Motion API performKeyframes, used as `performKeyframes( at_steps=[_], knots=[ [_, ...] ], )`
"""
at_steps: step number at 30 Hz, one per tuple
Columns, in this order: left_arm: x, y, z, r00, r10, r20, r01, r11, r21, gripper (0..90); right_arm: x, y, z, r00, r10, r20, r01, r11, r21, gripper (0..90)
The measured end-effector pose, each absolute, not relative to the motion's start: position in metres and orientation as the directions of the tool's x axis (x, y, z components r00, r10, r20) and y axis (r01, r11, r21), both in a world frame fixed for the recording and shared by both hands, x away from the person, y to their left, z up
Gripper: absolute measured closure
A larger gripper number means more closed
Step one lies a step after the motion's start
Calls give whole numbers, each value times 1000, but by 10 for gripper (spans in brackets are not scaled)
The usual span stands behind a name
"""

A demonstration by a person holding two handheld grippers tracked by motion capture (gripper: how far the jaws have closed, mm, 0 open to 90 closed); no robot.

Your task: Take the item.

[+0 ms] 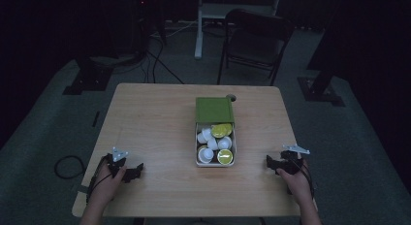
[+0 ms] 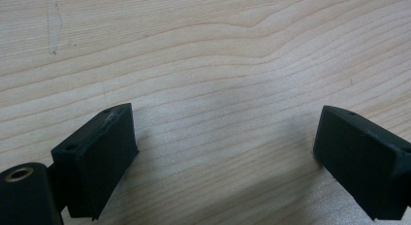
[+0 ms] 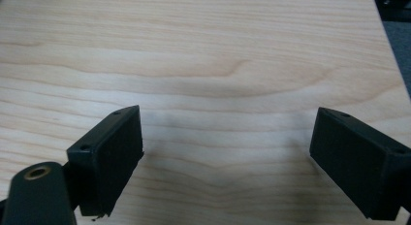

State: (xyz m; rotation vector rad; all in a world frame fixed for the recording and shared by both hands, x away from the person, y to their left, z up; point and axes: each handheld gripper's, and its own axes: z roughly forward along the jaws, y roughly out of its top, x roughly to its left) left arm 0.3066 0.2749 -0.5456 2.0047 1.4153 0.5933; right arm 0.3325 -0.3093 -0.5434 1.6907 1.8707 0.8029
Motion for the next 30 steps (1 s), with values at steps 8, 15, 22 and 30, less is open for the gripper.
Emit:
performKeyframes(
  at_steps=[8, 15, 22, 30],
  knots=[
    [307, 275, -546, 329, 944, 14, 672, -245, 698, 84, 335, -294, -528, -162, 986, 43, 681, 80, 728, 136],
    [307, 275, -546, 329, 944, 14, 671, -244, 700, 84, 336, -283, -515, -210, 976, 54, 662, 101, 742, 137],
    [307, 275, -546, 330, 944, 15, 671, -246, 699, 84, 336, -271, -497, -260, 963, 64, 625, 118, 772, 145],
    [307, 275, -546, 330, 944, 15, 672, -246, 699, 84, 335, -258, -476, -303, 950, 72, 582, 125, 803, 166]
  ],
)
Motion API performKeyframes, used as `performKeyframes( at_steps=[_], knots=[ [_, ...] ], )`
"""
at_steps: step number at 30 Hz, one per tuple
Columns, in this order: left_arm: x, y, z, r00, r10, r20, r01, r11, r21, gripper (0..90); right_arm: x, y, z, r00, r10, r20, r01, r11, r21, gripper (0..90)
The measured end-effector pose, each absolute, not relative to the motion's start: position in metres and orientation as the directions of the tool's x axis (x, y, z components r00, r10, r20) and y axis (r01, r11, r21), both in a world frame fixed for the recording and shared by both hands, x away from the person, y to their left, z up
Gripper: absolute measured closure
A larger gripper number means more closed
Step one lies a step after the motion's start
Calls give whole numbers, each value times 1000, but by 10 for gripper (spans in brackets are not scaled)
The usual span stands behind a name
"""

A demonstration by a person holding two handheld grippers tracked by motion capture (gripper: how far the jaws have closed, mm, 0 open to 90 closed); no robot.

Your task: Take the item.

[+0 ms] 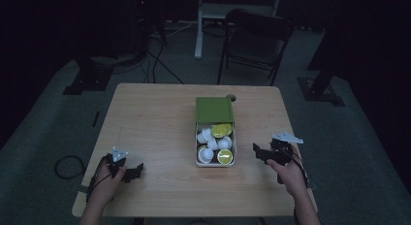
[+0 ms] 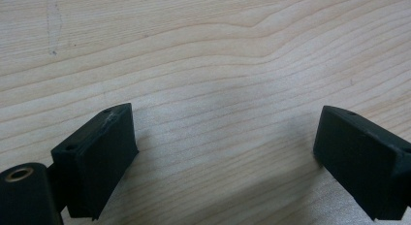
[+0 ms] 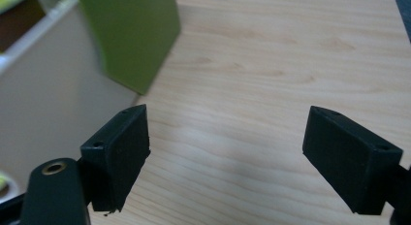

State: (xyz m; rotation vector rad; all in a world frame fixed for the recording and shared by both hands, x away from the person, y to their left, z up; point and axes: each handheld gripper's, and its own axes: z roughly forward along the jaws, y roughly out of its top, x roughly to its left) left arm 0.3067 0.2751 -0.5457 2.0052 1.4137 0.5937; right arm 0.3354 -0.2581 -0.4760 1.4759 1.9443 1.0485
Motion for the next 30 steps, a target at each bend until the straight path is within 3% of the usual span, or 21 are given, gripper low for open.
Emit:
performKeyframes(
  at_steps=[25, 29, 30],
  knots=[
    [307, 275, -546, 330, 944, 15, 671, -246, 699, 83, 339, -221, -438, -476, 879, 38, 437, 199, 877, 145],
    [307, 275, -546, 329, 944, 14, 671, -244, 700, 83, 341, -213, -436, -500, 866, 11, 411, 227, 883, 170],
    [307, 275, -546, 329, 944, 14, 671, -244, 700, 83, 341, -211, -435, -510, 860, 4, 404, 236, 884, 217]
  ],
)
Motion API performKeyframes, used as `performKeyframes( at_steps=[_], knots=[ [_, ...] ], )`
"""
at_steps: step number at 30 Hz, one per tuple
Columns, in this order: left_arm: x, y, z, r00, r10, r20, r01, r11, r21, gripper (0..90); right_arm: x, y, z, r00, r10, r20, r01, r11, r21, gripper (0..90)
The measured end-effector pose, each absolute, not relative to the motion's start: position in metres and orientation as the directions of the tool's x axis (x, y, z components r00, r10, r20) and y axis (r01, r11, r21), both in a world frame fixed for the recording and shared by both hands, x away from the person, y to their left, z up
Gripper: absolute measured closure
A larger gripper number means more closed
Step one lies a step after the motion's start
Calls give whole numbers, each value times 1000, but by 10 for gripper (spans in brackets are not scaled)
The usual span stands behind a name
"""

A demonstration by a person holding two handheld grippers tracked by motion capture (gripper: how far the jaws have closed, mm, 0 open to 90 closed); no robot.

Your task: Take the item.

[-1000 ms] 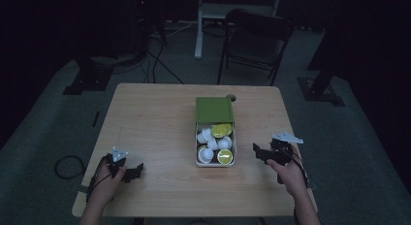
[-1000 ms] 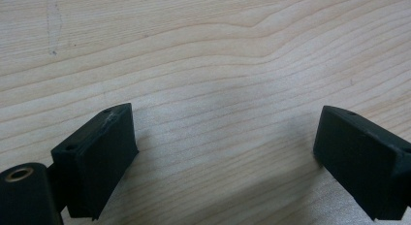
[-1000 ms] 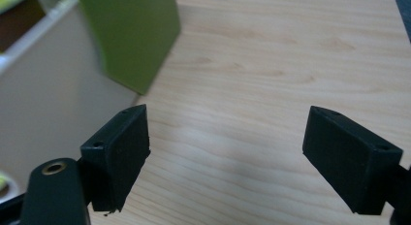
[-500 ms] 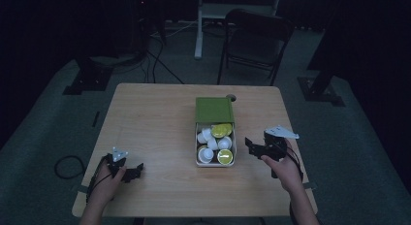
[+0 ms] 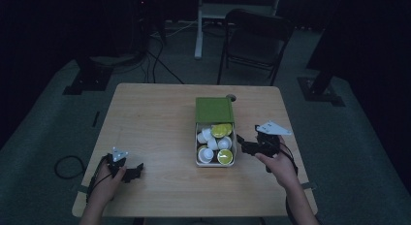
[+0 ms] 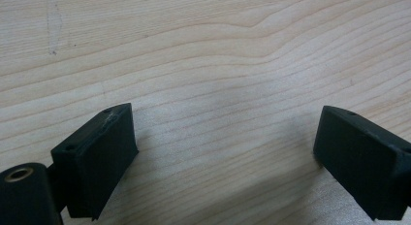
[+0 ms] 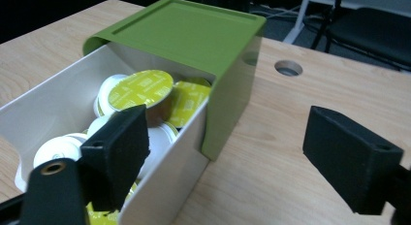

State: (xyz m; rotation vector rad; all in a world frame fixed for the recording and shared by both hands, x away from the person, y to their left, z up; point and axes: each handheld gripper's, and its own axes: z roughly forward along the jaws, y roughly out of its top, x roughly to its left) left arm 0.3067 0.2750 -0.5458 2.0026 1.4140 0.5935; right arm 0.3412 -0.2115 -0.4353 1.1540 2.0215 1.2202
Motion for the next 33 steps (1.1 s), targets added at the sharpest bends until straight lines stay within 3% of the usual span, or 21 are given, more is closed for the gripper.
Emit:
performKeyframes(
  at_steps=[13, 24, 27, 29, 33],
  knots=[
    [307, 275, -546, 330, 944, 14, 672, -245, 699, 80, 355, -190, -435, -633, 774, -8, 370, 311, 875, 347],
    [307, 275, -546, 334, 943, 14, 674, -249, 696, 70, 368, -175, -438, -688, 726, -10, 357, 350, 866, 321],
    [307, 275, -546, 335, 942, 16, 673, -251, 696, 71, 375, -173, -444, -700, 711, 69, 416, 327, 849, 292],
    [307, 275, -546, 334, 942, 16, 673, -250, 696, 70, 378, -171, -445, -693, 719, 57, 411, 329, 850, 333],
    [307, 275, -546, 334, 942, 16, 673, -250, 696, 71, 381, -167, -449, -696, 717, 39, 399, 342, 851, 312]
  ],
)
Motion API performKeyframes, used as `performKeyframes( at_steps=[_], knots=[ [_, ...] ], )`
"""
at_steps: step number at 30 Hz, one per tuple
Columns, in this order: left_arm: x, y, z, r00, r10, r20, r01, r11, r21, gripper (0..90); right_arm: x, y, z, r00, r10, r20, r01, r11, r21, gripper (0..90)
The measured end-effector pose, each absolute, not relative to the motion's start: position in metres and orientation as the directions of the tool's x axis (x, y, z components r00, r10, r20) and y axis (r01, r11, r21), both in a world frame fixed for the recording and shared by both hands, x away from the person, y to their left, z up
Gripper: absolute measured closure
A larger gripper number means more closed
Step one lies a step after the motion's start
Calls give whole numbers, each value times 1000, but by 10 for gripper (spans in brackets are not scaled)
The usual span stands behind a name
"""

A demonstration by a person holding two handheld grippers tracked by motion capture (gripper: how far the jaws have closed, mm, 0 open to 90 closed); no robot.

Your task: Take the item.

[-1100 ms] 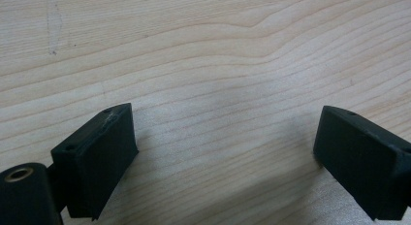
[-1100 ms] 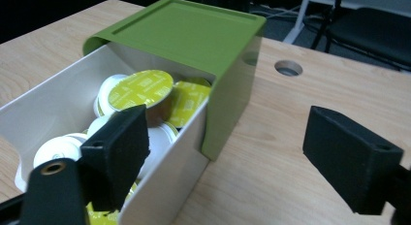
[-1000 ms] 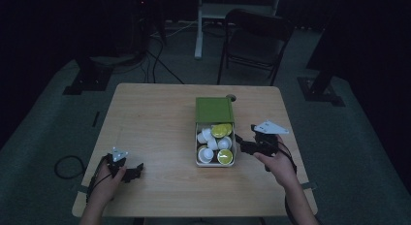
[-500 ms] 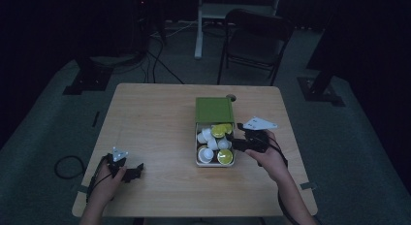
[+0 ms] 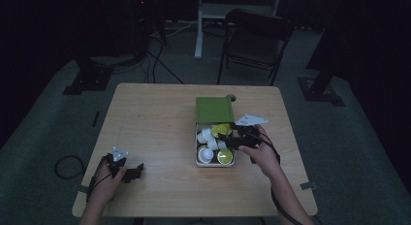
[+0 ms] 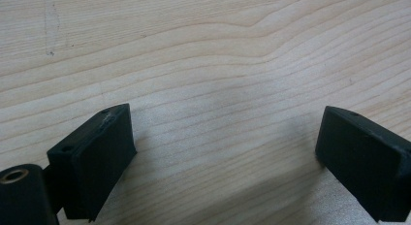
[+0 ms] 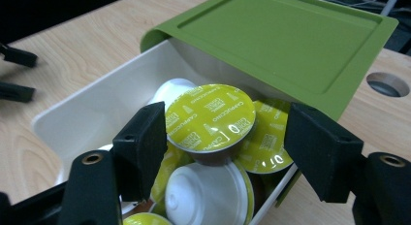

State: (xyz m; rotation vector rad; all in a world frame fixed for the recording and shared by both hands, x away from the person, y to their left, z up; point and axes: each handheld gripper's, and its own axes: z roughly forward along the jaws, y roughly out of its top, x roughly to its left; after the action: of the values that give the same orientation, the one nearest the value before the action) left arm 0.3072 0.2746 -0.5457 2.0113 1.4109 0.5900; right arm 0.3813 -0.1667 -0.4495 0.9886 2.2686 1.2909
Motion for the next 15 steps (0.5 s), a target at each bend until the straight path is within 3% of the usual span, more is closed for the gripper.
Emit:
performKeyframes(
  at_steps=[15],
  knots=[
    [307, 274, -546, 333, 943, 13, 673, -248, 697, 71, 389, -149, -457, -707, 707, 3, 398, 395, 828, 273]
  ],
)
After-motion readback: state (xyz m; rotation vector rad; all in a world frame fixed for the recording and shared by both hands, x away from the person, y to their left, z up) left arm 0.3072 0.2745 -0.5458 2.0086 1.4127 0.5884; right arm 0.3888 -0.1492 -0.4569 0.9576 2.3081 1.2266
